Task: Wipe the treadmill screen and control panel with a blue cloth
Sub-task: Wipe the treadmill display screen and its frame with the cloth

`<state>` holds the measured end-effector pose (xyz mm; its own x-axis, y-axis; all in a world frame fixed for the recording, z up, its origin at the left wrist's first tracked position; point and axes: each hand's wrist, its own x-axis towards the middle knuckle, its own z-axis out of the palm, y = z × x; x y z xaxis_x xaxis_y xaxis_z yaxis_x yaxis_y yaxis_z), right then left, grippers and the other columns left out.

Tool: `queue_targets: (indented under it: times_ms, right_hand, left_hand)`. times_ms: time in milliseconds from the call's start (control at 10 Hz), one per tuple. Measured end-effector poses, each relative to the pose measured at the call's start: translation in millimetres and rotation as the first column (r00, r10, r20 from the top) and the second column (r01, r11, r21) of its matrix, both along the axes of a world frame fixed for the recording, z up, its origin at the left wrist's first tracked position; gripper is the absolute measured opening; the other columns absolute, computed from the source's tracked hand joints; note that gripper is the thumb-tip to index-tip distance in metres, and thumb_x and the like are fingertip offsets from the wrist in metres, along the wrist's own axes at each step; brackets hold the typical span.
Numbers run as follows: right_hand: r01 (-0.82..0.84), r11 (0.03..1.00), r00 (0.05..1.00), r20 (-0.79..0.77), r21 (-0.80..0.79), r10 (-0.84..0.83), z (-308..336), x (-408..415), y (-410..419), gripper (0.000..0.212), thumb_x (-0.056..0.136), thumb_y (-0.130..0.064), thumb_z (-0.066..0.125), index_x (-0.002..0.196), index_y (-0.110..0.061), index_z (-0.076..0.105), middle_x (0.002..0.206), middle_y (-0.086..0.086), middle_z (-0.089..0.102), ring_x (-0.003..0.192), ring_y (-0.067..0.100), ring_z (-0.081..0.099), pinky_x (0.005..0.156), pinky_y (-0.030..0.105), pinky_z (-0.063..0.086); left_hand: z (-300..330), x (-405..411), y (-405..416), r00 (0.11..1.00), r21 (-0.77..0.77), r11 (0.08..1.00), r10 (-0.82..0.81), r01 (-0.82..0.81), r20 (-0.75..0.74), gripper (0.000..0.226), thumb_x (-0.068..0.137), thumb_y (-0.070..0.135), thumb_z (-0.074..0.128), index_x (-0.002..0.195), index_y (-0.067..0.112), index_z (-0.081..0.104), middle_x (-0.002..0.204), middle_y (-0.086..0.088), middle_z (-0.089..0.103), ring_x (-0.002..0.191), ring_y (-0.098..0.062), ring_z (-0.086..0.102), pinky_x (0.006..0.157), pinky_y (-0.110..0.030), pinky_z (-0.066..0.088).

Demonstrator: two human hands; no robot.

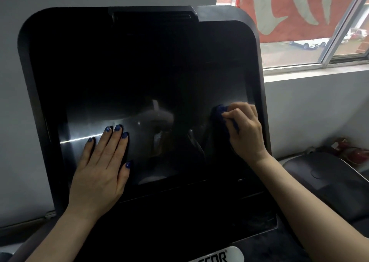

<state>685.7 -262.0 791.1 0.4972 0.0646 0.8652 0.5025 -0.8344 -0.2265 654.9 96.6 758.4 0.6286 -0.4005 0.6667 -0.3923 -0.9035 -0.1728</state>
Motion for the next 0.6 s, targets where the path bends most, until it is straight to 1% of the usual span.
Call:
queue_targets:
  times_ms: [100,200,300,400,500,600]
  right_hand:
    - [-0.033,0.999,0.999,-0.021,-0.027,0.032,-6,-10,-13,0.015,0.093,-0.008,0.058,0.088,0.001,0.069,0.102,0.014,0.062,0.095,0.026,0.054,0.082,0.040,0.049]
    - [0.021,1.000,1.000,-0.009,0.022,-0.021,3,-1,-9,0.011,0.091,-0.005,0.060,0.087,0.002,0.067,0.102,0.016,0.061,0.094,0.027,0.053,0.079,0.044,0.049]
    - [-0.002,0.999,1.000,0.012,0.046,0.002,10,6,16,0.004,0.088,0.001,0.064,0.086,0.004,0.066,0.103,0.017,0.060,0.095,0.027,0.052,0.083,0.030,0.044]
    - [-0.053,0.998,0.999,-0.013,-0.016,0.053,4,-2,17,0.003,0.088,0.001,0.065,0.088,0.002,0.068,0.103,0.014,0.061,0.097,0.025,0.054,0.087,0.025,0.043]
    - [-0.045,0.998,0.999,-0.013,-0.045,0.045,3,-8,4,0.005,0.088,-0.001,0.066,0.087,0.002,0.070,0.100,0.014,0.063,0.095,0.026,0.054,0.089,0.021,0.041]
    - [0.013,1.000,1.000,0.016,0.000,-0.013,13,2,10,0.009,0.088,-0.004,0.062,0.085,0.003,0.068,0.097,0.015,0.062,0.093,0.026,0.052,0.087,0.013,0.036]
  left_hand:
    - [0,-1,0,1.000,-0.004,1.000,-0.001,0.001,-0.001,0.059,0.100,0.028,0.034,0.152,0.001,0.033,0.162,-0.015,0.028,0.151,-0.028,0.024,0.124,-0.050,0.015]
    - [0,0,0,1.000,-0.002,1.000,-0.001,0.001,0.003,0.059,0.101,0.029,0.034,0.152,0.001,0.034,0.162,-0.015,0.028,0.151,-0.028,0.024,0.124,-0.050,0.015]
    - [-1,0,0,1.000,-0.001,1.000,0.000,0.000,0.008,0.058,0.101,0.029,0.034,0.153,0.001,0.033,0.162,-0.015,0.028,0.151,-0.028,0.024,0.124,-0.051,0.017]
    - [-1,0,0,1.000,-0.003,1.000,-0.002,0.002,0.009,0.058,0.101,0.029,0.034,0.153,0.001,0.033,0.162,-0.015,0.028,0.151,-0.028,0.024,0.124,-0.051,0.017]
    - [-1,0,0,1.000,-0.007,1.000,-0.001,0.001,0.003,0.059,0.101,0.029,0.034,0.153,0.001,0.033,0.162,-0.015,0.027,0.151,-0.028,0.024,0.124,-0.050,0.016]
    - [-2,1,1,1.000,-0.005,1.000,0.000,0.000,0.004,0.059,0.101,0.029,0.035,0.153,0.002,0.032,0.163,-0.014,0.026,0.152,-0.027,0.023,0.124,-0.050,0.015]
